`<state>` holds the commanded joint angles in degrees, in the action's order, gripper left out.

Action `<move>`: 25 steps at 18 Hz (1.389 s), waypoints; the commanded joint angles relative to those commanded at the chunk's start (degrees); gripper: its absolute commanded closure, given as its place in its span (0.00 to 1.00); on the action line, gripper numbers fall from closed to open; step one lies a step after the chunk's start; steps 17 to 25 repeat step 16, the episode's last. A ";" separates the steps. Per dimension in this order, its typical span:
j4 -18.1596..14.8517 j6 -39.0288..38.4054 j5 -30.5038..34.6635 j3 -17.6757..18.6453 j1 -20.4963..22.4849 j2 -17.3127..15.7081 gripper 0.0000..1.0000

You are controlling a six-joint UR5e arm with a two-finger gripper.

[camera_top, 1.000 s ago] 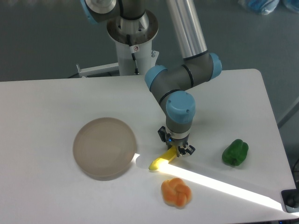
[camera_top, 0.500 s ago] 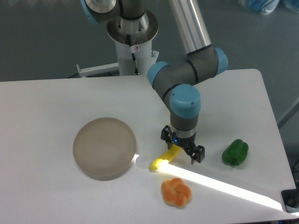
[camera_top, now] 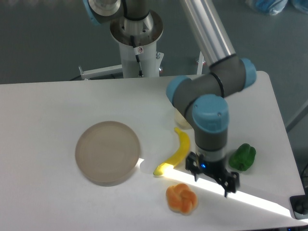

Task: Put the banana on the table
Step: 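Raise the open gripper away from the banana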

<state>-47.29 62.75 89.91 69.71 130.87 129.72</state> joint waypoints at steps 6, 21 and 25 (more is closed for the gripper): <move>-0.26 0.00 3.32 -1.33 0.79 -0.78 0.00; -0.53 -0.09 4.57 -1.77 1.06 -1.84 0.00; -0.53 -0.09 4.57 -1.77 1.06 -1.84 0.00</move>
